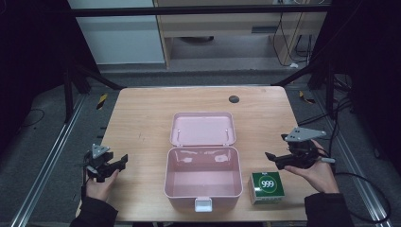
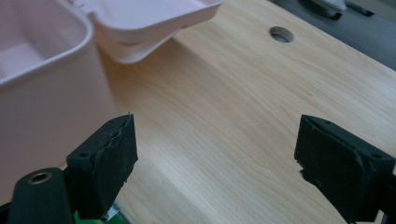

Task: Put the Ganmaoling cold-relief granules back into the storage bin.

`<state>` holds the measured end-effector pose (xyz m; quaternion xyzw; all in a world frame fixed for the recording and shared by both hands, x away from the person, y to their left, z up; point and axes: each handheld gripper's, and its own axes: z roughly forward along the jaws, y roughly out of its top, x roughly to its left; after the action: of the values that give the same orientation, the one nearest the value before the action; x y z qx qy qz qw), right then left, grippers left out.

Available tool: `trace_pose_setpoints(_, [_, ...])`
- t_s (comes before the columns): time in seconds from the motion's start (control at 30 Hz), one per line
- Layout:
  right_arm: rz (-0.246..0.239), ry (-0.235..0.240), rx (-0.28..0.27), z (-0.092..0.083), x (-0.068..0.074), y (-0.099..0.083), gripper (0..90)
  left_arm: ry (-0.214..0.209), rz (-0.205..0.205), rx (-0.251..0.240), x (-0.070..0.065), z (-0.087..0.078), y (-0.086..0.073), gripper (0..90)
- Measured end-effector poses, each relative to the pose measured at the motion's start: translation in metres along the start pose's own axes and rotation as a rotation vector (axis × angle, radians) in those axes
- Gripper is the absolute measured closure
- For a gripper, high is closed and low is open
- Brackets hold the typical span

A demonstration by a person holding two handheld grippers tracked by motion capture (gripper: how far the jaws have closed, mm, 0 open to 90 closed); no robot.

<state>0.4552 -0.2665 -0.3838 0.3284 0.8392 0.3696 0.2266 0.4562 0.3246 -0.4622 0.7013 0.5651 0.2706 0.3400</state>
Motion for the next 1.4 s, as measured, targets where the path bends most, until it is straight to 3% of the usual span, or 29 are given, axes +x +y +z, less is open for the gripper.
trace_pose_setpoints(0.07, [-0.07, 0.066, 0.035, 0.001, 0.008, 0.005, 13.5, 0.0, -0.001, 0.003, 0.0, 0.001, 0.0, 36.9])
trace_pose_setpoints(0.13, [-0.087, 0.079, 0.047, 0.001, 0.009, 0.006, 13.4, 0.0, 0.0, 0.003, -0.001, 0.001, 0.0, 36.8])
trace_pose_setpoints(0.17, [-0.14, 0.103, 0.094, 0.003, 0.015, 0.008, 13.2, -0.002, 0.003, 0.004, -0.001, 0.001, -0.001, 36.8])
trace_pose_setpoints(0.27, [-0.178, 0.124, 0.122, 0.002, 0.019, 0.011, 12.8, -0.004, 0.007, 0.005, -0.001, 0.001, -0.001, 36.8])
trace_pose_setpoints(0.67, [-0.255, 0.19, 0.18, -0.004, 0.029, 0.016, 9.8, -0.011, 0.011, 0.011, -0.002, 0.003, -0.001, 36.8])
trace_pose_setpoints(0.9, [-0.321, 0.28, 0.253, -0.004, 0.039, 0.017, 5.0, -0.016, 0.023, 0.018, -0.003, 0.005, -0.002, 36.3])
trace_pose_setpoints(1.4, [-0.397, 0.326, 0.337, 0.001, 0.049, 0.013, 2.6, -0.016, 0.029, 0.021, -0.004, 0.005, -0.003, 35.9])
